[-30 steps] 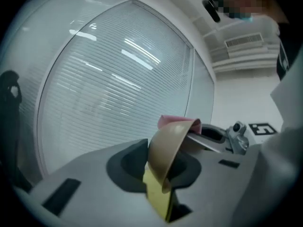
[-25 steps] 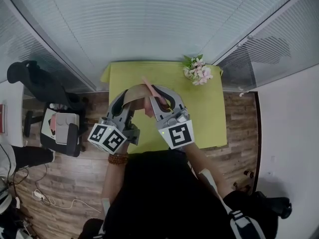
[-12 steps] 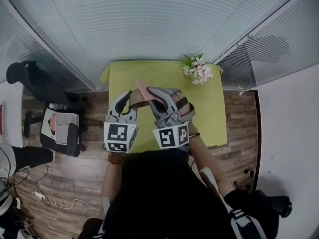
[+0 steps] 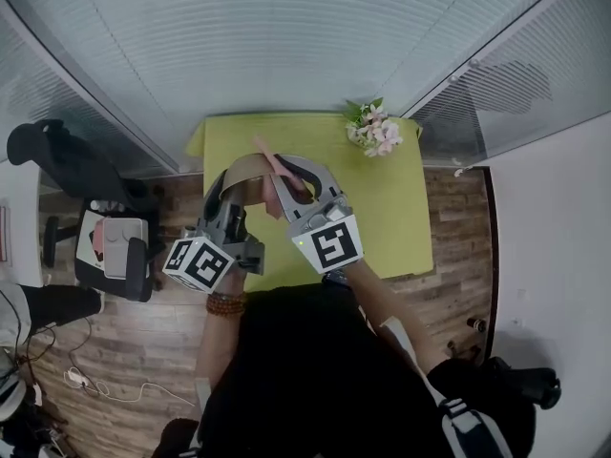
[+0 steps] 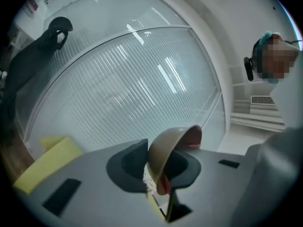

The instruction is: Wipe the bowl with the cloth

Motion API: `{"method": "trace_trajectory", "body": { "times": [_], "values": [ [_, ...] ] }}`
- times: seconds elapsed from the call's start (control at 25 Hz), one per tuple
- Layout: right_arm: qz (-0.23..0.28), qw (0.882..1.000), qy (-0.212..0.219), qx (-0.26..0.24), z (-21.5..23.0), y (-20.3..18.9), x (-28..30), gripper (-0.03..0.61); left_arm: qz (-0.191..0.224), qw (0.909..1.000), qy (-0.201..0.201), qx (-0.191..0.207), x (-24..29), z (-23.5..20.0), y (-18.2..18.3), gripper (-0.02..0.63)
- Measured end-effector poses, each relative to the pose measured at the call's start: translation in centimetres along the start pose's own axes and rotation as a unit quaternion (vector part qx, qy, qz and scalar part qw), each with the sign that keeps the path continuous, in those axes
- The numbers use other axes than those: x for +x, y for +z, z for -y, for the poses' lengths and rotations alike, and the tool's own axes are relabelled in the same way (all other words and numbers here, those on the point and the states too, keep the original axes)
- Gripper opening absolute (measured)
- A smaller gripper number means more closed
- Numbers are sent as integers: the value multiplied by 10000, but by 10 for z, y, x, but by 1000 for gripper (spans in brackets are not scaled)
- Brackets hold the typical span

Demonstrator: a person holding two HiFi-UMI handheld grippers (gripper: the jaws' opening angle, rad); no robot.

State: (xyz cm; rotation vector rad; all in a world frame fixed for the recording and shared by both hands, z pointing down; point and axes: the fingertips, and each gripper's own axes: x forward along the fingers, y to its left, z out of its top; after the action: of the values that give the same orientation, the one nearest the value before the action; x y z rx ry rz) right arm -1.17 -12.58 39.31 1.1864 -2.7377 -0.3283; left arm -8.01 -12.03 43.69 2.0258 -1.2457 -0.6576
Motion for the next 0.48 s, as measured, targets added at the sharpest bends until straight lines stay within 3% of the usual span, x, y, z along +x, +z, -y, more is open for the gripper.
{"method": "trace_trajectory", "body": {
  "times": [0.12, 0.2, 0.28, 0.32, 0.36, 0.4, 0.44, 0.48],
  "values": [
    [-484, 9961, 109, -730, 3, -13, -2, 14, -629, 9958, -329, 574, 5, 4, -19, 75],
    [-796, 9827, 87, -1669, 2, -25, -6, 14, -1172, 9846, -457, 1214, 7, 8, -32, 134],
    [-997, 9590, 189, -2645, -5, -36, -9, 14, -1714, 9592, -271, 2231, 7, 4, -43, 156],
    [-1042, 9522, 255, -2861, -9, -39, -11, 14, -1950, 9406, -125, 2777, 7, 1, -49, 136],
    [-1071, 9495, 302, -2934, -11, -40, -13, 14, -2111, 9238, 16, 3193, 7, -2, -54, 73],
    [-1087, 9491, 318, -2940, -13, -41, -14, 14, -2180, 9148, 138, 3398, 7, -5, -58, 50],
    [-1078, 9507, 304, -2892, -14, -41, -15, 14, -2155, 9158, 233, 3383, 7, -8, -59, 38],
    [-1041, 9540, 259, -2798, -15, -40, -16, 15, -2044, 9246, 298, 3201, 7, -9, -57, 30]
  ]
}}
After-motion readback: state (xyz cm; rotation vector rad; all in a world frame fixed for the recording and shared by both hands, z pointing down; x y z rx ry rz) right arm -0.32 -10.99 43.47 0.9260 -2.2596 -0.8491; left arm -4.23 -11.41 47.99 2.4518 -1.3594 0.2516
